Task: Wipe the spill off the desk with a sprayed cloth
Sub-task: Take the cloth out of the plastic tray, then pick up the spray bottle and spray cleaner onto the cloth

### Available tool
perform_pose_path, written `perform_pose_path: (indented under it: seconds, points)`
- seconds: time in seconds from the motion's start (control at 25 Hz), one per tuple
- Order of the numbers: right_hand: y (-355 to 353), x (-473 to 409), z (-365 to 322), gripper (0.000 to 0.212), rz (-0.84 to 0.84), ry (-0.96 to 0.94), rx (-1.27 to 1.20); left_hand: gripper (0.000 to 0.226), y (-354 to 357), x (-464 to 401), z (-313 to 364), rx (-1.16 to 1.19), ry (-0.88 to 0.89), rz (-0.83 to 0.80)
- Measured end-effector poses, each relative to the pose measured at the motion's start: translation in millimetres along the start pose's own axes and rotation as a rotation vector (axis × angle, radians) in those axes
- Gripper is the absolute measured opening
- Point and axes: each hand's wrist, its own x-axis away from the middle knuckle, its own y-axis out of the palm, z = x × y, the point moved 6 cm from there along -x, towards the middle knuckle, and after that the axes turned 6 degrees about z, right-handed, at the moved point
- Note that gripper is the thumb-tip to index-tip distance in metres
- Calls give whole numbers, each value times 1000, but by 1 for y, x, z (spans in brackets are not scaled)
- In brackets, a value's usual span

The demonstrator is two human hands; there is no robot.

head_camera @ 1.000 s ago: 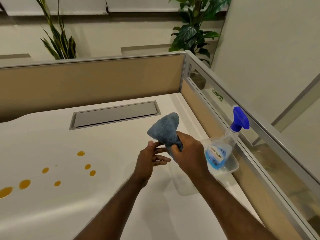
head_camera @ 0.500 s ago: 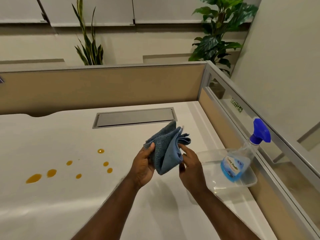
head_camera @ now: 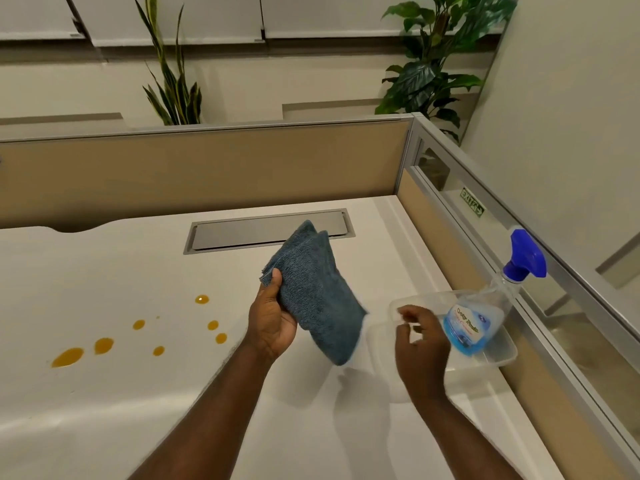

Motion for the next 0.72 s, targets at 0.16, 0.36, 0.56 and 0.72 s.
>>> perform_pose_path:
  seconds: [0.16,0.36,0.56,0.72]
  points:
    - [-58,-20,15,52,333,-43,121,41,-4,-5,3,11,-37,21]
    - [-88,-65,38,72,407,17,111,40,-3,-9,10,-66,-47,6]
    - [-82,-98,58,70,367,212,-53,31,4,-12,12,-147,-21,-19]
    - [-77,-107,66,68,334,246,-85,25,8,-13,11,-170,-11,-24]
